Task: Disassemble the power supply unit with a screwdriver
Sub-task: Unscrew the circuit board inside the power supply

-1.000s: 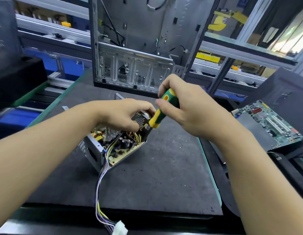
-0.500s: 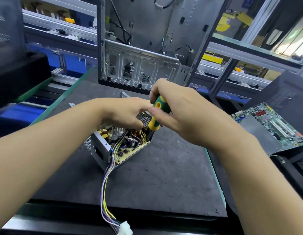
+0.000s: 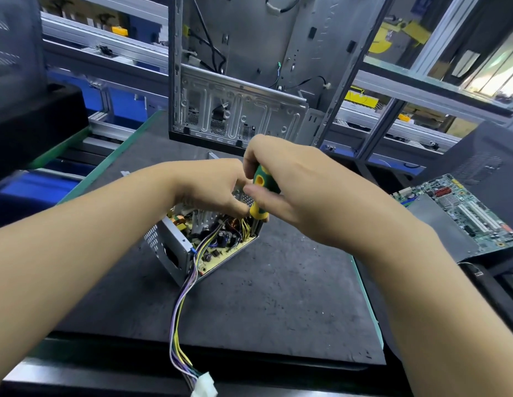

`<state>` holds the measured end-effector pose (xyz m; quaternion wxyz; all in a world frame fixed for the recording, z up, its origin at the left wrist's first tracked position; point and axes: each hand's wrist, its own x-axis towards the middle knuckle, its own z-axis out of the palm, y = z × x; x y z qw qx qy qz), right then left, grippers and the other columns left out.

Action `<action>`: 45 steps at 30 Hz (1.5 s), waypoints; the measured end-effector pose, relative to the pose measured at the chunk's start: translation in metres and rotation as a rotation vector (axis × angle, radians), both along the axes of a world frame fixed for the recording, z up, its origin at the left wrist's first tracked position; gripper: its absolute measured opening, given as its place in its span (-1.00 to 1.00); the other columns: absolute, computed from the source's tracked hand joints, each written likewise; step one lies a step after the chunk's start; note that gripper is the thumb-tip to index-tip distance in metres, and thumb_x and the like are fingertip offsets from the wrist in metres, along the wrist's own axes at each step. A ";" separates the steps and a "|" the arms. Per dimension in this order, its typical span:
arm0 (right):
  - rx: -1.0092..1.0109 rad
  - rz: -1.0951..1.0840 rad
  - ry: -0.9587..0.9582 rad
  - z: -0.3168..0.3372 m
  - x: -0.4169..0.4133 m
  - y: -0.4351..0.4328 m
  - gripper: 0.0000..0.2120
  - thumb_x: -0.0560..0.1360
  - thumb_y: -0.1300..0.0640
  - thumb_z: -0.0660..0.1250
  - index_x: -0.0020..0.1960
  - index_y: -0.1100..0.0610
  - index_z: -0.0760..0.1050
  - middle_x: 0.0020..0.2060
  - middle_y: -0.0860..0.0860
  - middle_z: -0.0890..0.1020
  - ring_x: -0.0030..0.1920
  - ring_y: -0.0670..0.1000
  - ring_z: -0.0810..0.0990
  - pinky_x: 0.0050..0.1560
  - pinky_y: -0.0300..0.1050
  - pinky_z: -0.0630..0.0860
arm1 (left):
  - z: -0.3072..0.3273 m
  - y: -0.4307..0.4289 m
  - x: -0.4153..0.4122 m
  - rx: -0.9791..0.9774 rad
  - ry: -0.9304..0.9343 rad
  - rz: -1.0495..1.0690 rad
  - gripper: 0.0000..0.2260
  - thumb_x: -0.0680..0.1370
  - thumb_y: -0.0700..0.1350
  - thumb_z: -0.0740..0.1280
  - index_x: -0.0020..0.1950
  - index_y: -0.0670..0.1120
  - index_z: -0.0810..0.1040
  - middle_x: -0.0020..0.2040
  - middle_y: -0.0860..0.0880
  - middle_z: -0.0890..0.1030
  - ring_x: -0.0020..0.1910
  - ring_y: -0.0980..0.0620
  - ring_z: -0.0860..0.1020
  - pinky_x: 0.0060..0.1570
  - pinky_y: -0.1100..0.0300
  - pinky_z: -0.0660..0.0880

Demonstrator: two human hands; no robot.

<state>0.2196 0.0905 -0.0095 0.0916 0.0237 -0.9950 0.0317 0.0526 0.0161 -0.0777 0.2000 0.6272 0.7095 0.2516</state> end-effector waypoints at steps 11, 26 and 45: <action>-0.022 0.000 0.002 0.001 0.000 0.005 -0.87 0.62 0.03 0.26 0.04 0.00 0.30 -0.21 -0.22 0.34 -0.18 -0.19 0.38 -0.20 -0.26 0.27 | -0.004 0.003 -0.004 0.035 0.052 -0.038 -0.90 0.46 0.00 0.50 -0.10 0.02 0.63 -0.17 -0.05 0.65 -0.19 0.02 0.57 -0.10 0.05 0.50; -0.064 -0.049 0.020 0.004 -0.008 0.018 -0.87 0.61 -0.01 0.27 0.03 -0.04 0.31 -0.25 -0.20 0.39 -0.22 -0.24 0.37 -0.26 -0.39 0.26 | -0.004 0.007 -0.004 0.165 0.054 -0.027 -0.87 0.45 -0.04 0.56 -0.06 -0.01 0.70 -0.06 0.09 0.68 -0.04 0.05 0.61 0.03 0.02 0.50; 0.196 -0.416 0.101 0.003 -0.016 0.005 -0.52 0.58 -0.31 0.12 -0.07 0.14 0.23 -0.34 0.01 0.28 -0.37 0.07 0.30 -0.46 -0.09 0.10 | -0.011 0.009 -0.006 0.140 0.025 -0.038 -0.97 0.49 -0.05 0.52 -0.12 0.09 0.74 -0.08 0.42 0.62 0.00 0.39 0.55 0.01 0.46 0.39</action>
